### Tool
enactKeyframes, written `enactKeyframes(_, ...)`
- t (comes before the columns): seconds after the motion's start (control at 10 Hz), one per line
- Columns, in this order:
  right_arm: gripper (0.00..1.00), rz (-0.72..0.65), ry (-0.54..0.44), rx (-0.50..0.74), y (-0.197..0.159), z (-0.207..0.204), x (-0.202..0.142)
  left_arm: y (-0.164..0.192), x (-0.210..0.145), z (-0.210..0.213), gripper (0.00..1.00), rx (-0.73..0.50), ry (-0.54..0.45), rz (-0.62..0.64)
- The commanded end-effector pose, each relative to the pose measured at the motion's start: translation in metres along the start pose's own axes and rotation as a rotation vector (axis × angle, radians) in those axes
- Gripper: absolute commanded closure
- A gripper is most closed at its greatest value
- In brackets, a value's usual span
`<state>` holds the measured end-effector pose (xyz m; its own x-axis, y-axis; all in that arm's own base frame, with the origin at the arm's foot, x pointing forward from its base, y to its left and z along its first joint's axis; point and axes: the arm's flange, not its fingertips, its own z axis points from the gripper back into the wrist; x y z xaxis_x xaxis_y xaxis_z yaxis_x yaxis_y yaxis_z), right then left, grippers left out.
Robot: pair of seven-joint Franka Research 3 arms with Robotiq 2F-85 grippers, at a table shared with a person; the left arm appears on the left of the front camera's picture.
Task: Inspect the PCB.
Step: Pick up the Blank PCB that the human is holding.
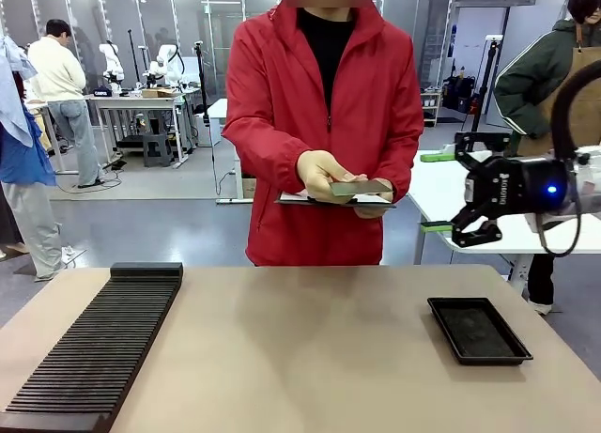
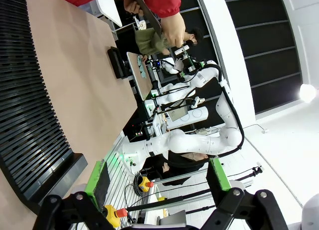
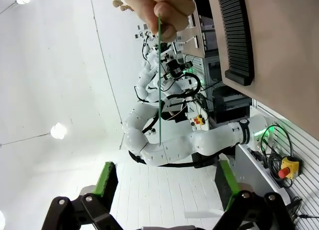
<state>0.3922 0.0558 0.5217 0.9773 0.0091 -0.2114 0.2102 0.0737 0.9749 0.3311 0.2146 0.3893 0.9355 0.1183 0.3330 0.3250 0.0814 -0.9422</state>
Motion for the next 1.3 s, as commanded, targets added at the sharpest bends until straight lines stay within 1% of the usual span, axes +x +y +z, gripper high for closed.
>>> enactKeyframes(0.0,0.00,-0.039,0.006,0.002,0.004,-0.019,0.012,-0.003,0.000,0.000,0.00,0.002,0.000,-0.001)
enactKeyframes(0.3,0.00,0.003,0.049,0.008,0.005,-0.045,0.012,-0.003,0.000,0.000,0.00,0.002,0.000,-0.001)
enactKeyframes(0.5,0.00,0.003,0.060,0.018,0.006,-0.053,0.015,-0.003,0.000,0.000,0.00,0.002,0.000,-0.001)
enactKeyframes(0.7,0.05,-0.002,0.076,0.022,0.005,-0.060,0.017,-0.003,0.000,0.000,0.00,0.002,0.000,-0.001)
enactKeyframes(0.8,0.17,0.006,0.086,0.025,0.006,-0.064,0.018,-0.003,0.000,0.000,0.00,0.002,0.000,-0.001)
enactKeyframes(0.9,0.23,-0.001,0.085,0.026,0.005,-0.066,0.021,-0.003,0.000,0.000,0.00,0.002,0.000,-0.001)
enactKeyframes(1.0,0.37,-0.002,0.088,0.041,0.004,-0.067,0.024,-0.003,0.000,0.000,0.00,0.002,0.000,-0.001)
enactKeyframes(1.1,0.43,-0.003,0.093,0.049,0.003,-0.068,0.025,-0.003,0.000,0.000,0.00,0.002,0.000,-0.001)
enactKeyframes(1.2,0.56,-0.006,0.095,0.046,0.002,-0.069,0.026,-0.003,0.000,0.000,0.00,0.002,0.000,-0.001)
